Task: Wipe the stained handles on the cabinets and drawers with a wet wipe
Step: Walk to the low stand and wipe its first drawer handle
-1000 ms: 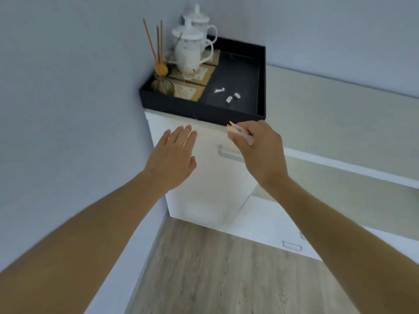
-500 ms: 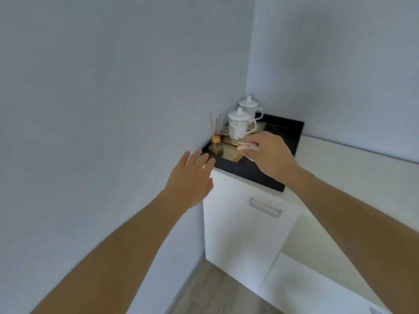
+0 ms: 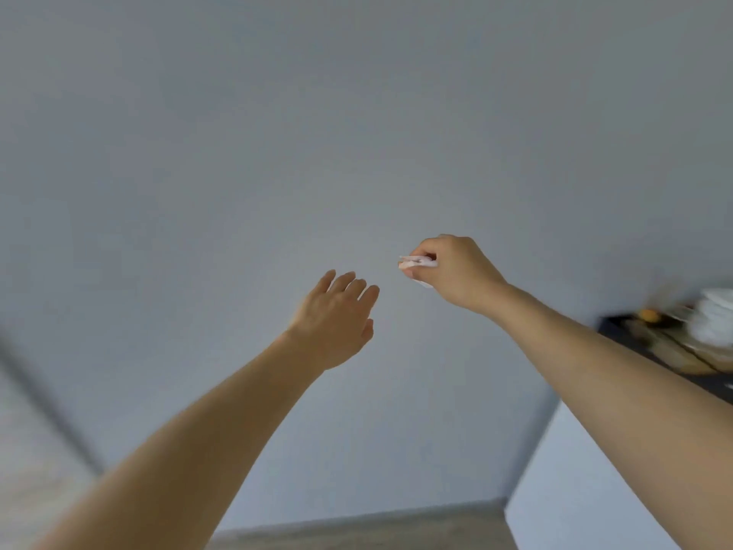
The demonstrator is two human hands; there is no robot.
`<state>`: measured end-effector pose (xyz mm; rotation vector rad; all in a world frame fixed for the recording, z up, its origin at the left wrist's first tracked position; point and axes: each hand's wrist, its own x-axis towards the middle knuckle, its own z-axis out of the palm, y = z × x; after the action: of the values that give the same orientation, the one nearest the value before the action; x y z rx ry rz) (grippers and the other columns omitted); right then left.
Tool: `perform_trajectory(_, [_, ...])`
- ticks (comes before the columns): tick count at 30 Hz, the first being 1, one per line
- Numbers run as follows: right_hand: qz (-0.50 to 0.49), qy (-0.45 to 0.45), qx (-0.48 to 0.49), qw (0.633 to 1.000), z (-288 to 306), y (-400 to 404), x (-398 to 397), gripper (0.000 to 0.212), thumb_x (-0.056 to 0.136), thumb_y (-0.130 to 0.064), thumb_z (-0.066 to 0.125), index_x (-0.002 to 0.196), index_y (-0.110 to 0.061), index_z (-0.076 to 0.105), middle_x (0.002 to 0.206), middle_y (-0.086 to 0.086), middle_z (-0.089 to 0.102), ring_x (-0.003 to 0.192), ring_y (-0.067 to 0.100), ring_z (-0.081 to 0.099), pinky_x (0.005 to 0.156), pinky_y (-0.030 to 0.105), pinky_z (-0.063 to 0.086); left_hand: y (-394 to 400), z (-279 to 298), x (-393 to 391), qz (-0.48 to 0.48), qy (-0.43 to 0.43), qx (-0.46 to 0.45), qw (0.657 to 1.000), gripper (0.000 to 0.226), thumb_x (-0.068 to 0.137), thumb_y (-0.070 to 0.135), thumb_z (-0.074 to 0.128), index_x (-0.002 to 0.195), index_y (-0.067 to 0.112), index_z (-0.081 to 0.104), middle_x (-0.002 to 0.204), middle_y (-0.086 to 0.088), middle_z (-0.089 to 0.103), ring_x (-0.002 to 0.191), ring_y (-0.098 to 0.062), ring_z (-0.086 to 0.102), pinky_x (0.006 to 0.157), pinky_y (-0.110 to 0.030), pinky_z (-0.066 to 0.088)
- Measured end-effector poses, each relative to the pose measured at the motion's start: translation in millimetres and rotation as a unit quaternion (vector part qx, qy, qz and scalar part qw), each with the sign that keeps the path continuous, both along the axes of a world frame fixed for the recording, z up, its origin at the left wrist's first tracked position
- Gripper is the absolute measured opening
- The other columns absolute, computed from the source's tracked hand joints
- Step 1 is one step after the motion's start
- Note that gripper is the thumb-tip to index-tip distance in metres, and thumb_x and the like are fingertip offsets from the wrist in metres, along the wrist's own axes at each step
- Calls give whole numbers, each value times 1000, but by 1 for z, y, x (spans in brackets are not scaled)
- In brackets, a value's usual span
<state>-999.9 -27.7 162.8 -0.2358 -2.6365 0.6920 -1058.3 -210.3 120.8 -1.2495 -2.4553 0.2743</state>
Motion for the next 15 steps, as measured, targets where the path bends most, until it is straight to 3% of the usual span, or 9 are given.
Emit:
perform_trajectory(5, [166,8,6,986,27,-193,-59,24,88,-30,65,82,-8,64,90,0,65,87,20,61,75,34,49,-216,18,-1,170,19,7,985,50,101,37,32,145,16,24,147,-2,35,140,-20,22,115,-34,7])
perform_trajectory(9, [304,17,-15,953,30,-387,-74,21,89,-32,64,76,-16,62,95,-4,69,89,17,62,77,31,50,-403,24,27,299,28,7,954,47,100,37,35,143,16,29,142,0,39,136,-19,28,114,-33,10])
perform_trajectory(15, [464,28,-14,885,24,-674,-52,23,89,-33,65,91,-11,70,89,-2,69,85,12,61,73,26,47,-658,26,100,453,40,-25,890,45,101,35,35,141,16,31,141,-3,42,132,-20,34,111,-33,17])
